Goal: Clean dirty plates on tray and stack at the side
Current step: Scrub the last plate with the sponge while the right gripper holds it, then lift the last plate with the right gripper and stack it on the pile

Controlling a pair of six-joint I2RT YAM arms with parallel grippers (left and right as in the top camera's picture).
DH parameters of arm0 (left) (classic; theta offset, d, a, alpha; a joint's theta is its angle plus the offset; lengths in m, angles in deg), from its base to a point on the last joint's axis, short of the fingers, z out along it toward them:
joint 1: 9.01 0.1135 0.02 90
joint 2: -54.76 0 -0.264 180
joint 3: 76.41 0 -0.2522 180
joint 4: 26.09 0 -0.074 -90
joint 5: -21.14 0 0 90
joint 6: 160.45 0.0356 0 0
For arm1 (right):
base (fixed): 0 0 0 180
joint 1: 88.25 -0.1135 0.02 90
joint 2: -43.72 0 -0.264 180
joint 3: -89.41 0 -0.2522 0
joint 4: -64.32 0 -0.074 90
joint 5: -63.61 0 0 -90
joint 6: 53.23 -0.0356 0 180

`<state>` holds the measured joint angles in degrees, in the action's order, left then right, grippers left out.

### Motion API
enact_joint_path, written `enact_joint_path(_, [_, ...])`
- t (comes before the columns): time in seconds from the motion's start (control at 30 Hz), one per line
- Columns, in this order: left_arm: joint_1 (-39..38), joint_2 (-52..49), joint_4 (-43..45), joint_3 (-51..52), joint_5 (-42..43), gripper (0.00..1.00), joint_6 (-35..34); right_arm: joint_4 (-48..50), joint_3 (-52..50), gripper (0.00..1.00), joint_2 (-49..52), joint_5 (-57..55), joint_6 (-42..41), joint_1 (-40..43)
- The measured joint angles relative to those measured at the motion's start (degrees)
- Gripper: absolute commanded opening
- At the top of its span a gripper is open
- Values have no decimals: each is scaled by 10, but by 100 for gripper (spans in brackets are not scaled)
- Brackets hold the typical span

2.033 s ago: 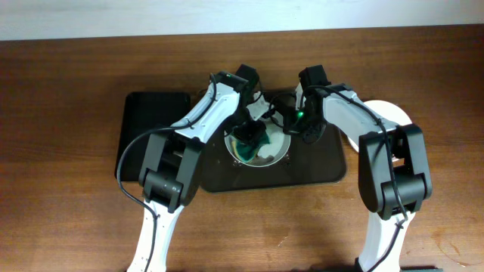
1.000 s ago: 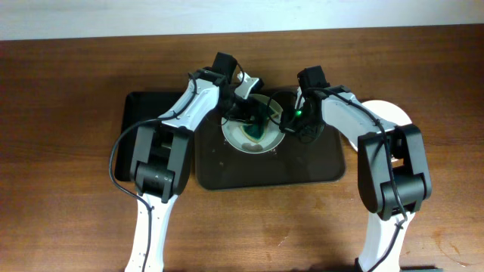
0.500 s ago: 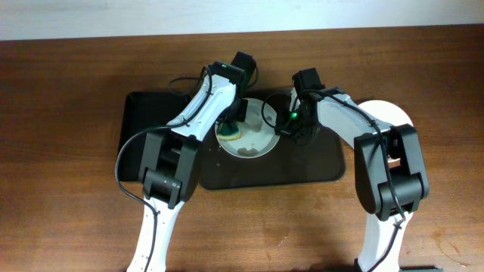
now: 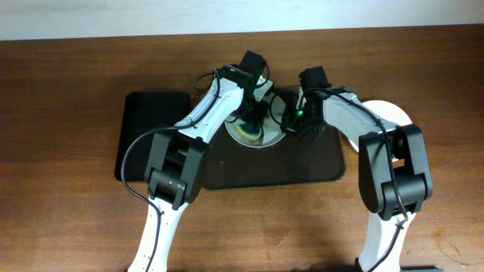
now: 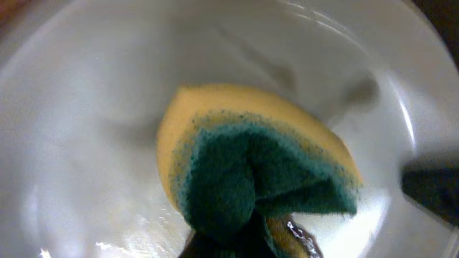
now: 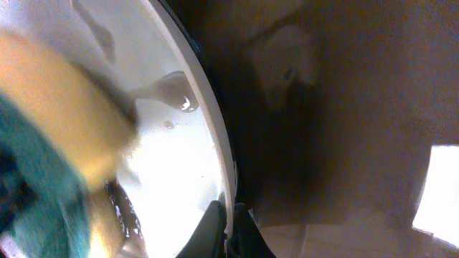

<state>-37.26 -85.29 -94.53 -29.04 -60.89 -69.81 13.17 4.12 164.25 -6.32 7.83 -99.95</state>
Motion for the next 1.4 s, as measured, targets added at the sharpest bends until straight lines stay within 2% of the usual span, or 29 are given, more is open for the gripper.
enact_joint_path(0.13, [-1, 0, 37, 0, -111, 0, -105, 0, 0, 4, 0, 0, -4, 0])
enact_joint_path(0.2, [6, 0, 8, -5, -130, 0, -139, 2, 0, 4, 0, 2, -3, -1])
enact_joint_path(0.27, [15, -7, -68, -37, -150, 0, -153, 0, 0, 6, 0, 4, -1, -3])
enact_joint_path(0.4, [32, -35, -229, -207, -150, 0, -148, 9, -1, 37, -1, 10, 12, -4])
enact_joint_path(0.47, [37, -35, -276, -288, -144, 0, -145, 27, 0, 37, -3, 13, 28, -6])
enact_joint_path(0.5, [37, -34, -286, -310, -142, 0, -144, 39, 0, 37, -3, 10, 37, -7])
enact_joint_path(0.53, [37, -34, -294, -323, -140, 0, -144, 51, -1, 28, -3, 7, 43, -7])
enact_joint_path(0.57, [37, -34, -298, -327, -138, 0, -143, 65, -2, 8, -2, 2, 48, -7])
enact_joint_path(0.6, [38, -34, -299, -327, -137, 0, -143, 70, -4, 4, -2, -5, 53, -7])
enact_joint_path(0.7, [50, -34, -301, -327, -137, 0, -143, 56, -4, 4, 3, -10, 57, -5])
enact_joint_path(0.83, [62, -34, -299, -327, -138, 0, -143, -36, -16, 4, -32, -32, 81, -5])
enact_joint_path(1.0, [61, -34, -295, -327, -138, 0, -141, -134, -24, 4, -187, -212, 88, -7])
enact_joint_path(1.1, [61, -34, -296, -327, -138, 0, -141, -179, -24, 4, -229, -356, 86, -32])
enact_joint_path(1.27, [61, -34, -295, -327, -138, 0, -141, -236, -24, 4, -268, -665, 33, -177])
enact_joint_path(1.4, [61, -34, -296, -327, -138, 0, -141, -243, -24, 4, -268, -844, 21, -275])
